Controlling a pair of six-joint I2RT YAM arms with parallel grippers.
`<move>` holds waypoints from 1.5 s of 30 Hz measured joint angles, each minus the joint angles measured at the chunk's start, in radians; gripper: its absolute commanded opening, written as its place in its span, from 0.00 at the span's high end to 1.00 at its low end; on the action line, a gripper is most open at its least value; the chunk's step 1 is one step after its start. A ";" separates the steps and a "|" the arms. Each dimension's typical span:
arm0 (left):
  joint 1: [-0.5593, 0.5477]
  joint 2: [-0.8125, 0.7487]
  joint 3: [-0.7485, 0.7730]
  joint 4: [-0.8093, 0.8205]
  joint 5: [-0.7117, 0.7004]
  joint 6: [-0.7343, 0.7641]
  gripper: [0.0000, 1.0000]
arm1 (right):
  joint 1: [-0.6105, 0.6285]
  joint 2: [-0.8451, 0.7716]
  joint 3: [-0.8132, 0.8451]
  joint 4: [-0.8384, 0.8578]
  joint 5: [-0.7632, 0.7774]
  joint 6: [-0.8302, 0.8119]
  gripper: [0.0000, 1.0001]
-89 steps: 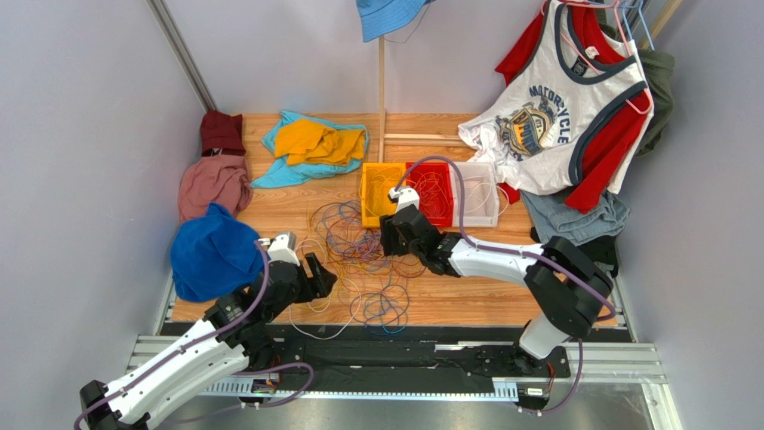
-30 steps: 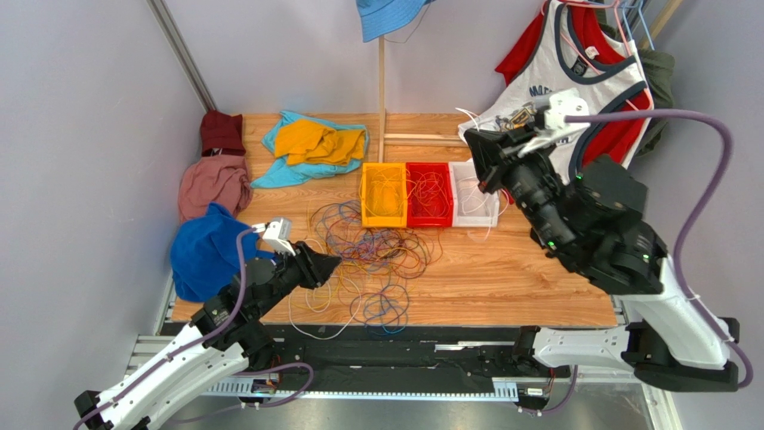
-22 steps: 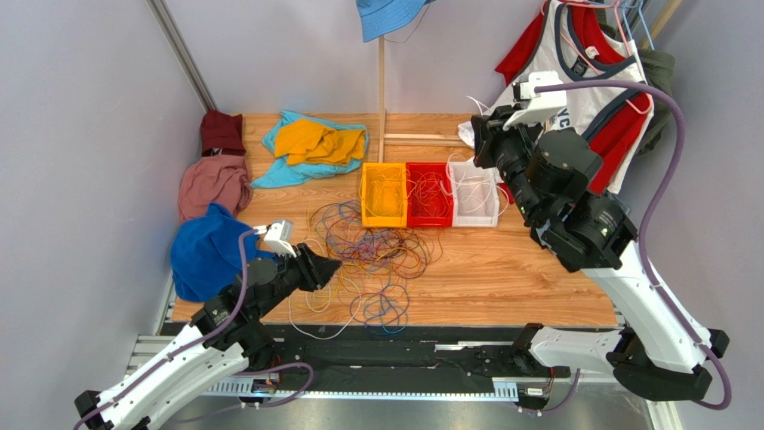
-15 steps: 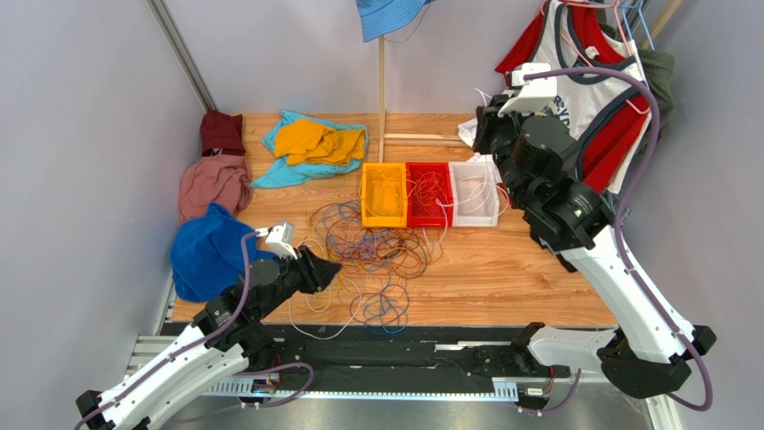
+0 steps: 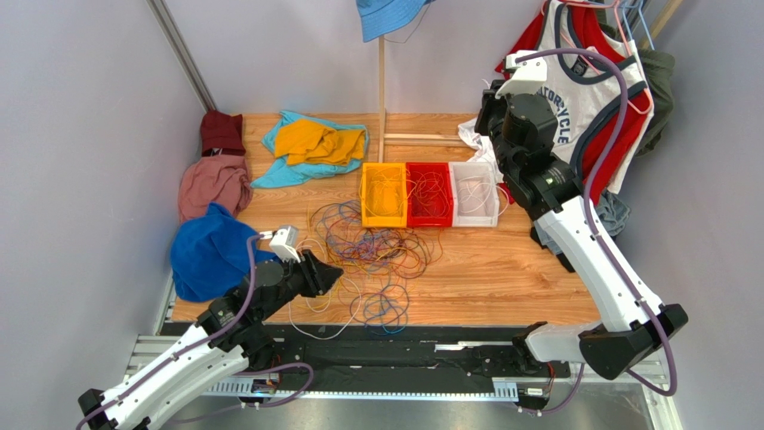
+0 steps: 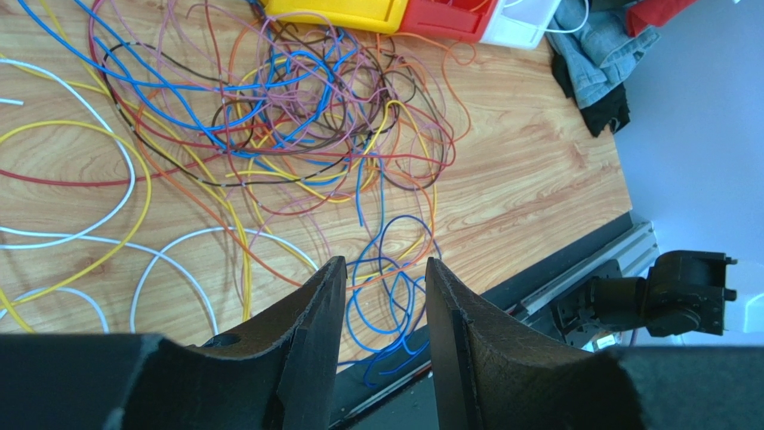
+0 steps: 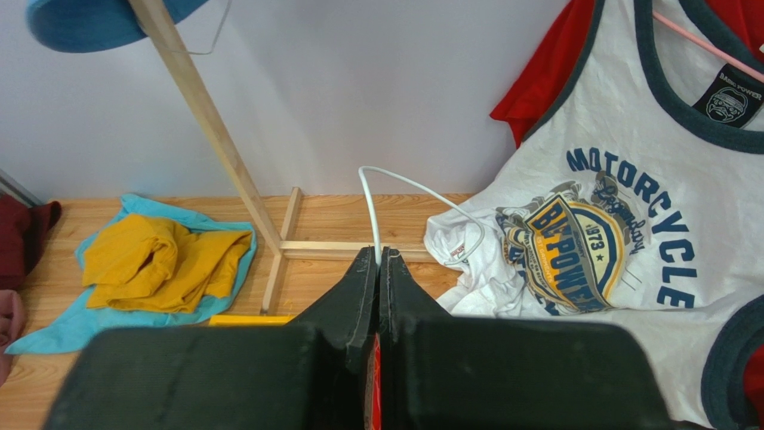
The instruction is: Untangle the cables
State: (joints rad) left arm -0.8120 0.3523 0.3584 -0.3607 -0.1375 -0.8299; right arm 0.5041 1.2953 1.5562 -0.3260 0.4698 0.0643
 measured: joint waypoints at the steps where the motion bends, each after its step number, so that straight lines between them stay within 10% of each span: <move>1: 0.000 0.000 -0.005 0.001 0.002 -0.001 0.53 | -0.011 0.008 -0.003 0.007 -0.006 0.001 1.00; 45: 0.000 0.191 -0.080 0.190 0.063 -0.017 0.52 | -0.184 0.309 -0.413 0.257 -0.221 0.159 0.92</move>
State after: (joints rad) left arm -0.8120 0.5430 0.2779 -0.1707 -0.0742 -0.8471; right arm 0.3202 1.6047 1.1431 -0.0692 0.2489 0.2230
